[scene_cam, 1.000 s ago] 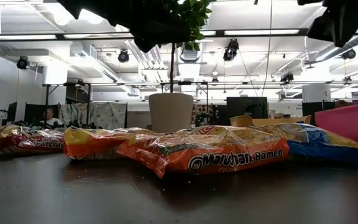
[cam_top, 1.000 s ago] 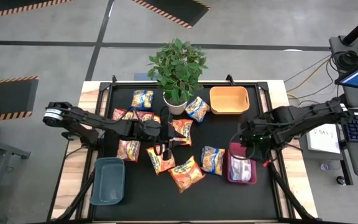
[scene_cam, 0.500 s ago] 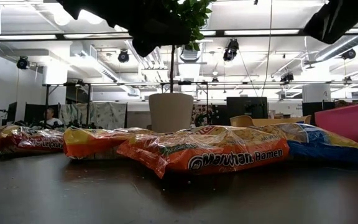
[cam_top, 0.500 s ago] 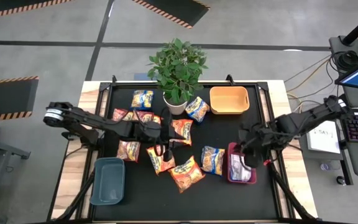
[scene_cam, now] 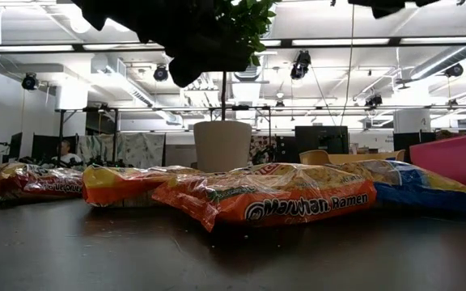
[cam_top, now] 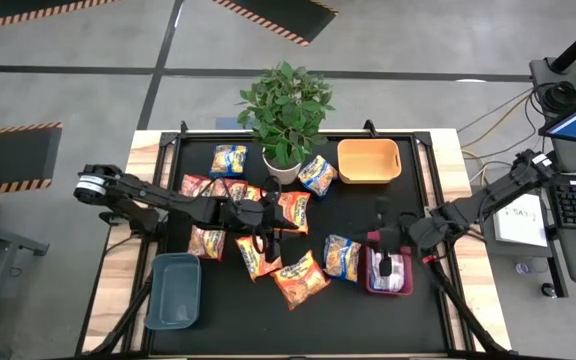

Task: Sort Maruchan noodles
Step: Put the orange noodle pack into the blue bin

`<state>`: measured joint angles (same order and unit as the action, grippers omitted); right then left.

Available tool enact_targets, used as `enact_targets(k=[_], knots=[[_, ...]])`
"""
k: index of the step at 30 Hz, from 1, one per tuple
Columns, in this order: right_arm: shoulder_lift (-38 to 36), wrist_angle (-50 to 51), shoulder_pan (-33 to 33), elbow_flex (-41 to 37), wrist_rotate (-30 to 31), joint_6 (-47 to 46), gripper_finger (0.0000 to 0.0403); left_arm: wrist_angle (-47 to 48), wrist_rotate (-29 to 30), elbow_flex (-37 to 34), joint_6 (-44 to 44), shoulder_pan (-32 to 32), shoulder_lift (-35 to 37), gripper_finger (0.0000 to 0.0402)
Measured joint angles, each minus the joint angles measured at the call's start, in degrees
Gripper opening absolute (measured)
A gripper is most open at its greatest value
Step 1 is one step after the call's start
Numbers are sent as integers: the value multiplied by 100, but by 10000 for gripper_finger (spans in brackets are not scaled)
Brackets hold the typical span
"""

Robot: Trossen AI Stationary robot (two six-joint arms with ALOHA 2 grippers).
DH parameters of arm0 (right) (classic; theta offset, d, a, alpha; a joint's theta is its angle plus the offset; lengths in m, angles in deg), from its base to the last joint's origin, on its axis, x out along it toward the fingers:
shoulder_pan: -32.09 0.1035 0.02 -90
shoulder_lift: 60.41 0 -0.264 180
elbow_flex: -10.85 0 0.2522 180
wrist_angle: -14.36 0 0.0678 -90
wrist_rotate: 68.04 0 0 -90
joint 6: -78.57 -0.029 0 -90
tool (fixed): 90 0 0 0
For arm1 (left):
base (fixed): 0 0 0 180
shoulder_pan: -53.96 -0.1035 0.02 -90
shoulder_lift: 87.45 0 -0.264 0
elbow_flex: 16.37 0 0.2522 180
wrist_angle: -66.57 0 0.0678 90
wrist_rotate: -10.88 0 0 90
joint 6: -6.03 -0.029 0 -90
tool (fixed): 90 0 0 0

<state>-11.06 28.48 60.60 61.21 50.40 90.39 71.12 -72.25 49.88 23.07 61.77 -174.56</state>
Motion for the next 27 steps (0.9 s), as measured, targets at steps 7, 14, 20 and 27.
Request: enact_targets(k=[7,14,20,27], knots=[[-494,-328,-2,-388,-187,550,52,79,1,0,-4,0,0,75],[-1432,-320,-2,-893,-186,466,52,159,204,-1,215,2,-66,80],[-2135,-322,-2,-1226,-185,382,52,583,202,2,766,7,-136,119],[-2540,-238,-2,-1423,-183,376,52,1918,270,0,1300,23,-92,191]])
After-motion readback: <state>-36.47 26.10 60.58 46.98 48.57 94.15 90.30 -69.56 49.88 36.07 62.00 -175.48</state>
